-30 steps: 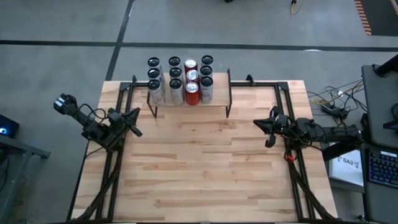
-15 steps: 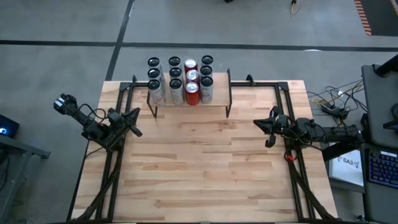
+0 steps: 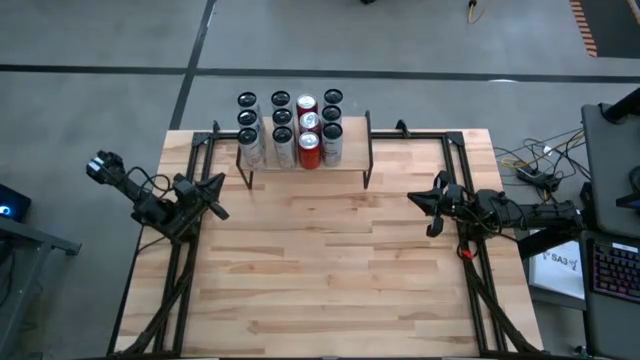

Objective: Place canned beverage on shelf
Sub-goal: Return to Home Position

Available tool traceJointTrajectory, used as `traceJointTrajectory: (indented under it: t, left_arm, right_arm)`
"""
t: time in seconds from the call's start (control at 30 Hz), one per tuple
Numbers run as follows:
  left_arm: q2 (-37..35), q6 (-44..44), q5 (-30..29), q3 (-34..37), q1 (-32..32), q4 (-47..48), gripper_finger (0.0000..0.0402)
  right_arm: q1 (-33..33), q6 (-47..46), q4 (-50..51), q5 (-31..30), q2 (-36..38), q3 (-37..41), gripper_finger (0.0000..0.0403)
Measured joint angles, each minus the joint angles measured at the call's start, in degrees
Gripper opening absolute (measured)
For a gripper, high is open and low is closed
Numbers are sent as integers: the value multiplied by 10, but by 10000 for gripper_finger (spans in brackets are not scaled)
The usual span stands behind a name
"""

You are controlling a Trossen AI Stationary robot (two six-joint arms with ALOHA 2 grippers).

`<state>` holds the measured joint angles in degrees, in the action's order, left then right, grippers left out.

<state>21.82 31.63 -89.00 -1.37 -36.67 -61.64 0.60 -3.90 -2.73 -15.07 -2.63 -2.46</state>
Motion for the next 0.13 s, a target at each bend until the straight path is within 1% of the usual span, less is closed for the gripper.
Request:
traceJointTrajectory:
  t: [0.13]
  left_arm:
    - [0,0,0,0,0,0,0]
  right_arm:
    - [0,0,0,0,0,0,9]
